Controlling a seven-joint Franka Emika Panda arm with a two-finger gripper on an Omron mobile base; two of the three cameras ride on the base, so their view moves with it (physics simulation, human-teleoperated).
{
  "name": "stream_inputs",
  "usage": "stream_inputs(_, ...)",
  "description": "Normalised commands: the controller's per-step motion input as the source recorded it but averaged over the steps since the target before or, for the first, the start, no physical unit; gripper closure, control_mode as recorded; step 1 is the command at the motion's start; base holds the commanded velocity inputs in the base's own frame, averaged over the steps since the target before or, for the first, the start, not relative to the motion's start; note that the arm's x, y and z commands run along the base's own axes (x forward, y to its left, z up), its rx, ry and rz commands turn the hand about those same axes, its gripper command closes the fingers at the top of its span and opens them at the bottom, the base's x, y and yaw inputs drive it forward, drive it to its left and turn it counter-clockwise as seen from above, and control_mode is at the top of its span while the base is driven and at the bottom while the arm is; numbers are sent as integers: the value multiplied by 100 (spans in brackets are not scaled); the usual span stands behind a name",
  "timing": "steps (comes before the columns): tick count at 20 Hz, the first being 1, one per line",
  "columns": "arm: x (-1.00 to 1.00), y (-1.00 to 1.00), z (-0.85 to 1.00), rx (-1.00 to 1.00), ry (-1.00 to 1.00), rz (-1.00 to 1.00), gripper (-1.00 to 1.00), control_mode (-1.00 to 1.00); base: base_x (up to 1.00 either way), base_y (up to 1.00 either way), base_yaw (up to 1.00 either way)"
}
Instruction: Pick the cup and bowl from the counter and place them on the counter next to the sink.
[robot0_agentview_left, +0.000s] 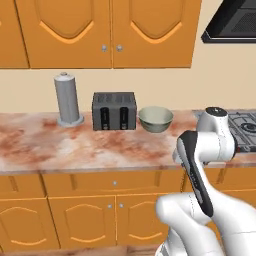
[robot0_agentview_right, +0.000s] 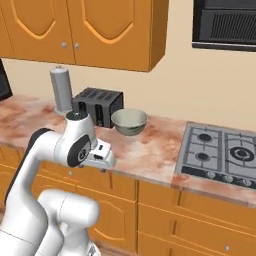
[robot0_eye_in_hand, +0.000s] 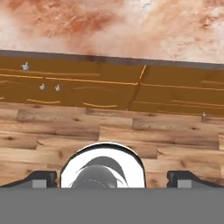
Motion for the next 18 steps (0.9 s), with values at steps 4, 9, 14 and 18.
stream_inputs(4, 0, 0, 0, 0, 0, 0, -100, 100, 84, -35, -25)
stream_inputs(9, 0, 0, 0, 0, 0, 0, -100, 100, 54, -27, -51)
stream_inputs(14, 0, 0, 0, 0, 0, 0, -100, 100, 9, -4, -21)
stream_inputs(18, 0, 0, 0, 0, 0, 0, -100, 100, 0, 0, 0)
